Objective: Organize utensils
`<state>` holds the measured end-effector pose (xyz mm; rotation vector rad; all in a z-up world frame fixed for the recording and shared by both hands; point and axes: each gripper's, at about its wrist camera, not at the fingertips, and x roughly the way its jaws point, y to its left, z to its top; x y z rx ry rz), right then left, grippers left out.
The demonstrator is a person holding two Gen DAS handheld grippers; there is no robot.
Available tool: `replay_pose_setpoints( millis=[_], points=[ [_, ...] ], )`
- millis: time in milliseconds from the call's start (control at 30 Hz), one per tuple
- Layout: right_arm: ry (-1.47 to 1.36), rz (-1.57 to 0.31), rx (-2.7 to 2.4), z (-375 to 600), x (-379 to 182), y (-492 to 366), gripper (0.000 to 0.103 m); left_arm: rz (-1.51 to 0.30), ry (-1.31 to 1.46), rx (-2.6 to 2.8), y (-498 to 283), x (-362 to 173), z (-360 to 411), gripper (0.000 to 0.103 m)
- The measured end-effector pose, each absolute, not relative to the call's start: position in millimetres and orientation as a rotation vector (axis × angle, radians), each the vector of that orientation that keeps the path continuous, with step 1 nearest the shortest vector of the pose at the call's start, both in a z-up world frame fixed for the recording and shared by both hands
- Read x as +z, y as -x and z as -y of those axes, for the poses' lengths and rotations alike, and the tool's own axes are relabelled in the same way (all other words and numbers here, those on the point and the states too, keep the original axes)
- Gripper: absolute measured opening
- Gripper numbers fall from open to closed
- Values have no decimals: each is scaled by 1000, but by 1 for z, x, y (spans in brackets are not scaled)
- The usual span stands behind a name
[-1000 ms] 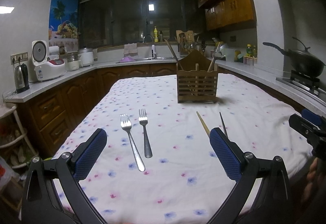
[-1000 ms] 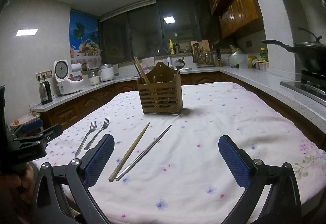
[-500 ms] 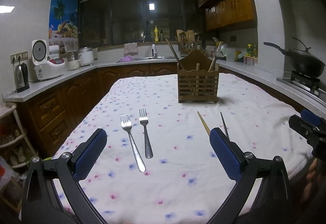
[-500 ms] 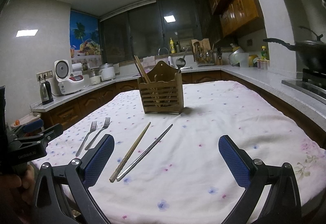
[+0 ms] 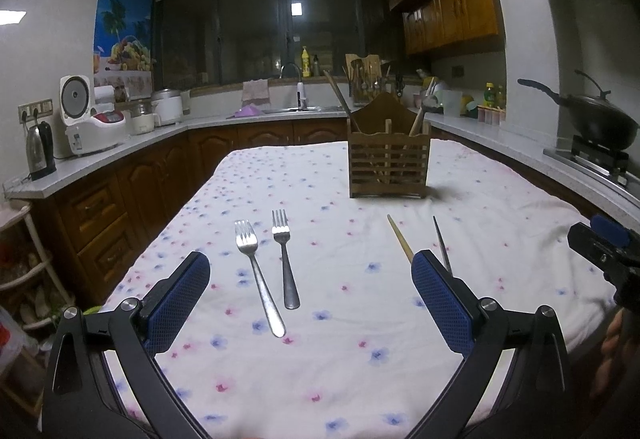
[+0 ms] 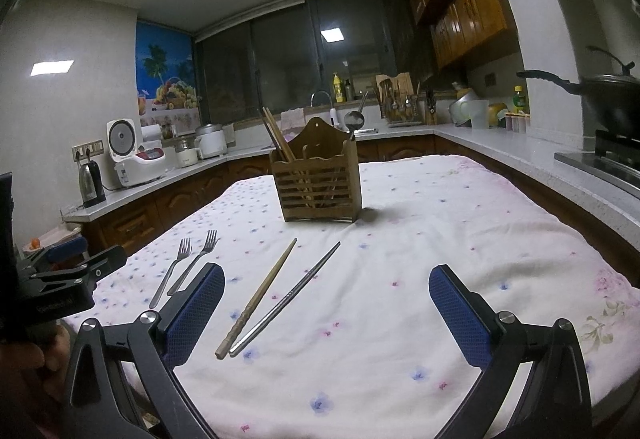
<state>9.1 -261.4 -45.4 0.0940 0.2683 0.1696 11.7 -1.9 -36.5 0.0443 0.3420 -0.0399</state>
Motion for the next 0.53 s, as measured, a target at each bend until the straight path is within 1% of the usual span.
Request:
replay_pose_setpoints(
  millis=[533],
  points=[
    [-108,-286,169,241,-46,-13,103,-377,-35,-62,-28,-41,2,103]
  ],
)
